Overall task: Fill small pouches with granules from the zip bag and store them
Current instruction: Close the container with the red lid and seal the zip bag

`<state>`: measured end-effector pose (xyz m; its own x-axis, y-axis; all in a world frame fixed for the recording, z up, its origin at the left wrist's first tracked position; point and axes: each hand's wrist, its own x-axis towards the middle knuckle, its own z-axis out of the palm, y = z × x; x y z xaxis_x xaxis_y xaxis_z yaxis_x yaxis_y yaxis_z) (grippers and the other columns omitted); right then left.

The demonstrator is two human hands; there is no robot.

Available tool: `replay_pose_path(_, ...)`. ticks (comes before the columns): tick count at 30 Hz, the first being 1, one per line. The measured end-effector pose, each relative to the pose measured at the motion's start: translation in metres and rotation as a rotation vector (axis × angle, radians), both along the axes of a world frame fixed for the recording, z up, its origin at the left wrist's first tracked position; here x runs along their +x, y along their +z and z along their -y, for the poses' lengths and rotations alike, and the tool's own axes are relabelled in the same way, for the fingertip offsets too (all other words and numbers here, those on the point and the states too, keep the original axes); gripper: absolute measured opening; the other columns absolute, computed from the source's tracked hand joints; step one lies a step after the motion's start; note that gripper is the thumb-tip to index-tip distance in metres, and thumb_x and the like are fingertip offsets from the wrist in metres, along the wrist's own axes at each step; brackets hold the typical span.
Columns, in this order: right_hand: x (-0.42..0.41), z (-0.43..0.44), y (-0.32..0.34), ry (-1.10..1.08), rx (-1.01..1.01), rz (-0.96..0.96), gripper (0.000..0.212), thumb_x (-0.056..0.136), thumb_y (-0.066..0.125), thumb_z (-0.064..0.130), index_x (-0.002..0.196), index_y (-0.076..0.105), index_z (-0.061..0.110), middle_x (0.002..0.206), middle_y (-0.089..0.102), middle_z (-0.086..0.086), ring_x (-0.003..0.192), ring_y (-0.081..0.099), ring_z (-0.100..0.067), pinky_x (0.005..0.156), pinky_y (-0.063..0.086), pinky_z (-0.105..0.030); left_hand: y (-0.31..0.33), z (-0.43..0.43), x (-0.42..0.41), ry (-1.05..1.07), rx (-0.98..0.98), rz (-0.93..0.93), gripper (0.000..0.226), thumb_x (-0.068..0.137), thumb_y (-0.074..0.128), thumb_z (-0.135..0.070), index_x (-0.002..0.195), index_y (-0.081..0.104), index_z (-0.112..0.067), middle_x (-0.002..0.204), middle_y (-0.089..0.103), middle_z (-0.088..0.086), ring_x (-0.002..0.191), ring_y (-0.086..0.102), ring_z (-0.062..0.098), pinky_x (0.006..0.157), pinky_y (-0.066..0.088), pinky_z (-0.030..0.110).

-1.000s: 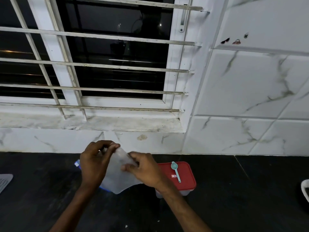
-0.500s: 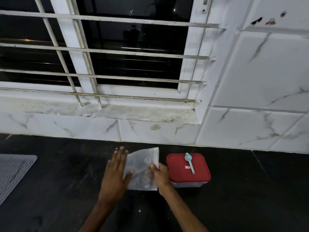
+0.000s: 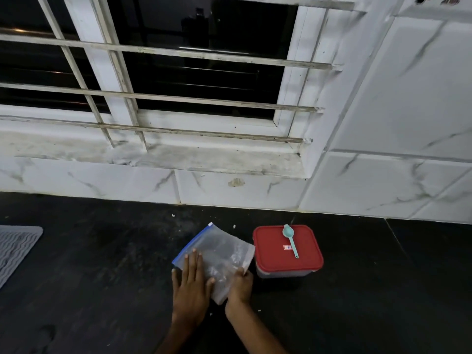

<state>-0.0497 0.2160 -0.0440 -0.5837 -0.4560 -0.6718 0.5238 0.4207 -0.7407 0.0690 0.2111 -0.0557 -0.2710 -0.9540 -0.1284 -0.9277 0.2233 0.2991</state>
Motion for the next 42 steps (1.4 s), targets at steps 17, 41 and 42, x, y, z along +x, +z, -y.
replay_pose_path(17, -0.143, -0.046, 0.121, 0.731, -0.145, -1.369, 0.057, 0.093, 0.032, 0.062, 0.136, 0.047, 0.028, 0.147, 0.039, 0.008, 0.137, 0.033, -0.011, 0.113, 0.033, -0.04, -0.016, 0.05, 0.026, -0.37, 0.124, 0.235, 0.066, 0.096, 0.018, -0.065, 0.154, -0.001, -0.041, 0.163, 0.004, 0.0, 0.149, 0.015, 0.028, 0.116, 0.001, 0.056)
replay_pose_path(41, -0.14, 0.032, 0.061, 0.833, 0.376, -1.382, 0.072, 0.094, 0.025, 0.063, 0.151, -0.01, 0.037, 0.161, -0.011, 0.0, 0.147, -0.009, -0.031, 0.105, 0.005, -0.075, 0.008, 0.092, -0.012, -0.341, 0.212, 0.295, 0.079, 0.097, 0.026, -0.061, 0.154, -0.015, -0.023, 0.161, -0.021, -0.001, 0.151, -0.012, 0.021, 0.12, 0.003, 0.049)
replay_pose_path(42, -0.141, 0.034, 0.061, 0.844, 0.354, -1.43, 0.071, 0.094, 0.024, 0.063, 0.151, -0.009, 0.037, 0.161, -0.011, 0.001, 0.148, -0.007, -0.03, 0.104, 0.004, -0.075, 0.009, 0.094, -0.012, -0.343, 0.197, 0.294, 0.08, 0.096, 0.024, -0.062, 0.154, -0.015, -0.022, 0.161, -0.021, -0.001, 0.151, -0.012, 0.021, 0.12, 0.003, 0.049)
